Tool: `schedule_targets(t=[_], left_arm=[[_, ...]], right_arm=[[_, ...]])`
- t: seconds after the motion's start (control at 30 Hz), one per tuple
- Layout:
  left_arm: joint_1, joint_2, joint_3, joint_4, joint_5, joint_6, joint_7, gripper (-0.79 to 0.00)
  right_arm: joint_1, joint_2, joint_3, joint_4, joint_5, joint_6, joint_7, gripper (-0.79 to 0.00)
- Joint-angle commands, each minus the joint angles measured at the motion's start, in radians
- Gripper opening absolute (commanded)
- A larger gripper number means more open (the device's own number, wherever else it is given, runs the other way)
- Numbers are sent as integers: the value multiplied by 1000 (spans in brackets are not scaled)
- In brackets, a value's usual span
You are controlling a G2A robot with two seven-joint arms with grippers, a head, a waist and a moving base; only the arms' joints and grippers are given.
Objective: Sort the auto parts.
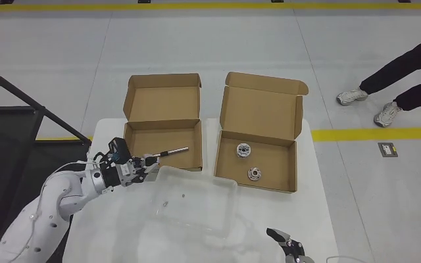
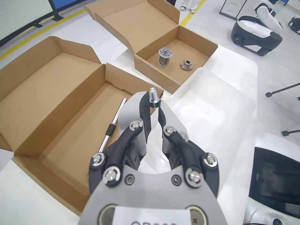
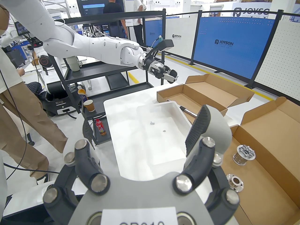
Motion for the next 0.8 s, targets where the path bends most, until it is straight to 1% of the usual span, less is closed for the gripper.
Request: schedule_targets(t=[0.0, 0.13, 0.2, 0.27, 0.33, 0.43, 0.5, 0.6, 0.77], left_arm=[[0, 0, 0, 0, 1, -2, 9, -785], [0, 0, 0, 0, 1, -2, 9, -785], [8, -6, 10, 2, -4, 57, -8, -785], [-10, -19, 28, 26, -46, 122, -27, -785], [-49, -36, 53, 64, -82, 184, -50, -785], [-117, -65, 109, 125, -75, 264, -81, -785], [-167, -86, 147, 179, -89, 273, -98, -785], [-240, -116, 201, 255, -42, 322, -123, -785], [-350, -165, 285, 383, 31, 342, -147, -785]], right_arm=[[0, 0, 0, 0, 0, 0, 0, 0], [0, 0, 0, 0, 0, 0, 0, 0], [0, 0, 0, 0, 0, 0, 0, 0], [0, 0, 0, 0, 0, 0, 0, 0], [0, 0, 0, 0, 0, 0, 0, 0], [0, 0, 0, 0, 0, 0, 0, 0], [0, 0, 0, 0, 0, 0, 0, 0], [0, 0, 0, 0, 0, 0, 0, 0], [0, 0, 0, 0, 0, 0, 0, 0]])
